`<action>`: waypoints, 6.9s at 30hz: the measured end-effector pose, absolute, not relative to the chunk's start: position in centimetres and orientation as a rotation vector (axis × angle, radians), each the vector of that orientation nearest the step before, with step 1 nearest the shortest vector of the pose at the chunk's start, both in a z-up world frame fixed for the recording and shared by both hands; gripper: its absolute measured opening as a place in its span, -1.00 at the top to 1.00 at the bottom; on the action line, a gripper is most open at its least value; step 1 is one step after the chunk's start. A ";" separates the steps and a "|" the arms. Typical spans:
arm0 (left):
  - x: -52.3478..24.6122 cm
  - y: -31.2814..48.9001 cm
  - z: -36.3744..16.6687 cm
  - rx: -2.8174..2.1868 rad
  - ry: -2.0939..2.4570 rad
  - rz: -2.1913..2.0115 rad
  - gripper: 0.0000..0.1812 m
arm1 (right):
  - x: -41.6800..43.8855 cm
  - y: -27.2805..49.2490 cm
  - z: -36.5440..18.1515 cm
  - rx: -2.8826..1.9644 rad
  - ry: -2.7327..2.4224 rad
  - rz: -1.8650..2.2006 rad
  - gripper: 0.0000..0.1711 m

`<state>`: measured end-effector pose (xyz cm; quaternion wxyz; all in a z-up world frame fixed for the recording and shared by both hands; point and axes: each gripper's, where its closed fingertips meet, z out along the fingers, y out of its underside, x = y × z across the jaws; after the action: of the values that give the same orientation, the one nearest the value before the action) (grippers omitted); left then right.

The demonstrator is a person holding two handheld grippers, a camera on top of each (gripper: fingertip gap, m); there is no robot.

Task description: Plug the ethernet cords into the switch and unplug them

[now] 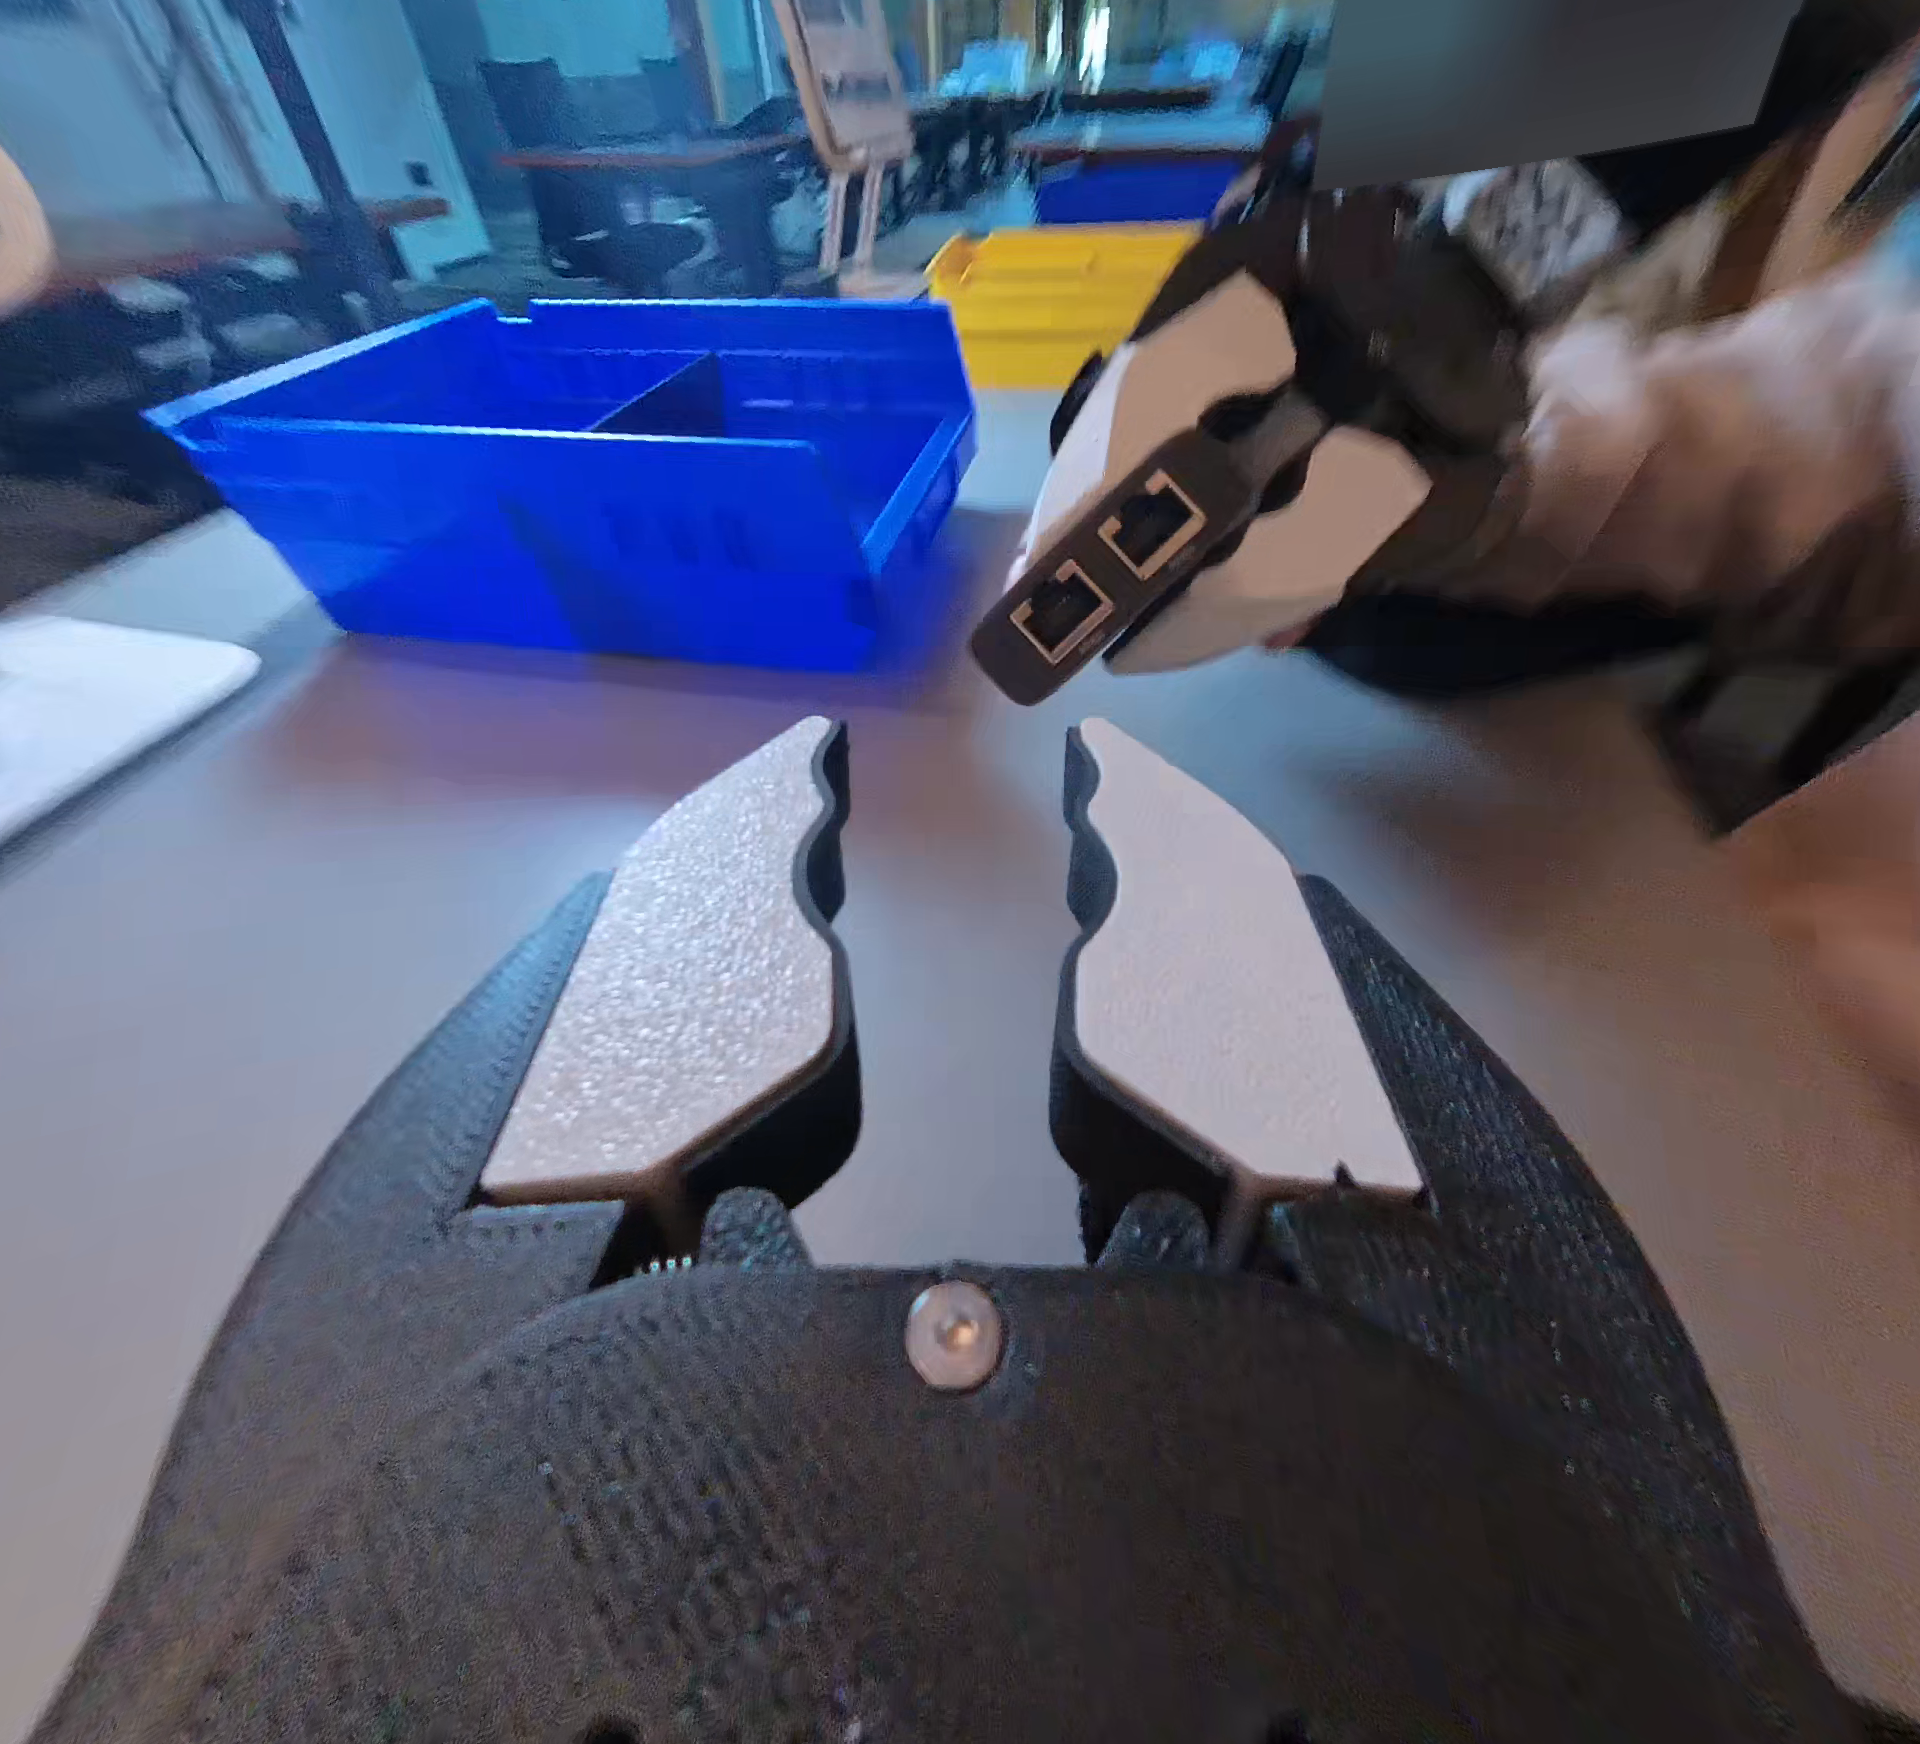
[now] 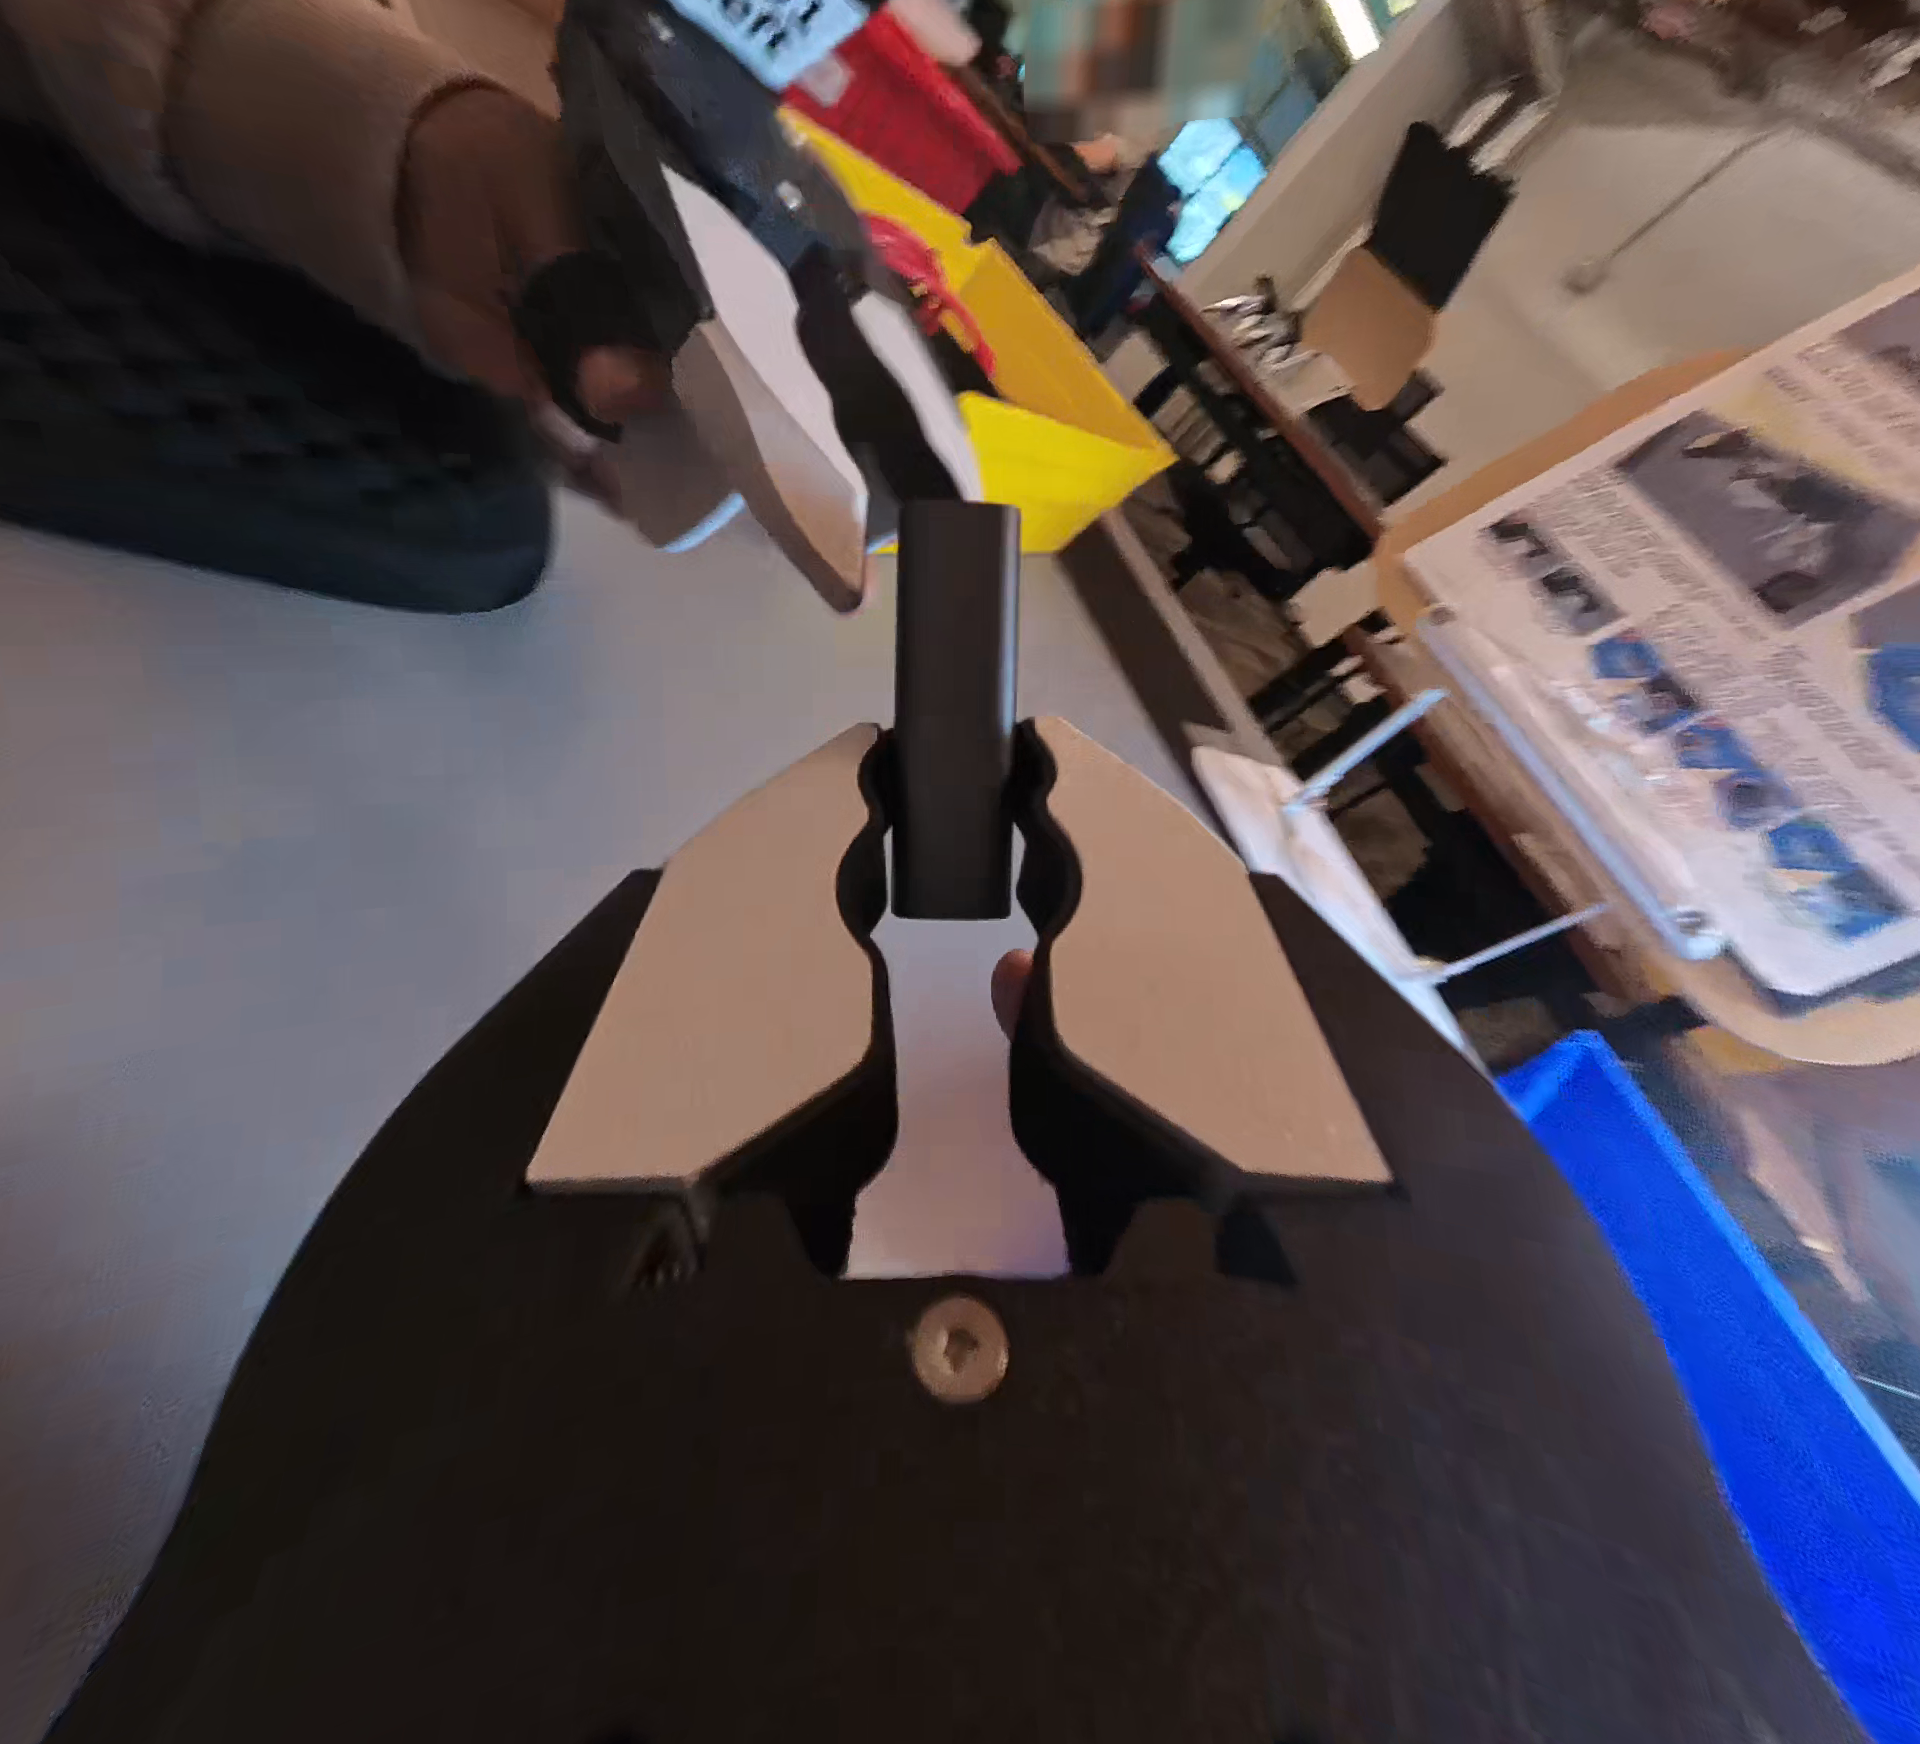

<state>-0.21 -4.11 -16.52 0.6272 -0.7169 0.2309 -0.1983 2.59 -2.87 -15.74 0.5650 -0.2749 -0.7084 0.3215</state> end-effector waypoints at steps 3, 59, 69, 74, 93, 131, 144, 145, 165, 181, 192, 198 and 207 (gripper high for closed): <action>0.5 -4.5 -18.2 -1.653 0.744 -0.187 0.48 | 3.1 -3.6 -18.0 -0.700 -1.804 0.816 0.75; -27.1 -14.1 -7.7 -1.823 0.133 1.071 0.91 | 2.3 -0.8 -17.6 -0.735 -1.692 0.793 0.75; -7.3 -11.4 -6.0 -1.609 0.440 -0.355 0.92 | 3.2 3.2 -14.2 -0.766 -1.510 0.732 0.74; -2.2 -9.0 -14.1 -1.842 0.370 -1.019 0.92 | 4.0 6.3 -13.8 -0.832 -1.450 0.706 0.74; -5.9 -1.1 -23.7 -2.207 0.675 -0.051 0.62 | 4.0 6.6 -15.5 -0.820 -1.535 0.619 0.74; 6.0 1.0 -19.9 -1.707 1.063 -0.379 0.53 | 4.6 -2.5 -13.3 -0.610 -1.603 1.029 0.82; 4.0 -1.8 -17.5 -1.699 1.232 0.026 0.77 | 4.7 -0.8 -15.5 -0.683 -1.714 0.910 0.90; 3.6 -2.0 -17.9 -1.723 1.260 0.084 0.77 | 4.3 -0.5 -16.7 -0.715 -1.767 0.851 0.75; 2.5 -2.1 -16.5 -1.757 1.140 -0.069 0.60 | 2.8 -0.3 -19.2 -0.650 -1.882 0.507 0.75; -3.6 2.0 -27.3 -2.276 0.857 -0.243 0.72 | 3.2 2.9 -19.8 -0.722 -1.870 0.391 0.74; -3.1 1.7 -24.3 -2.184 0.895 -0.184 0.88 | 3.5 3.3 -19.6 -0.690 -1.846 0.332 0.75; -1.0 -0.5 -20.0 -2.155 0.856 -0.333 0.88 | 3.4 4.9 -19.1 -0.697 -1.789 0.196 0.74; 0.8 -0.4 -20.6 -2.237 0.702 -0.524 0.88 | 2.9 5.8 -19.8 -0.574 -1.766 -0.126 0.75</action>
<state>0.77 -0.42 -20.60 0.3614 -0.8682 0.2726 -0.2033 2.89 5.81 -19.80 0.5975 -0.2472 -0.7609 -0.0541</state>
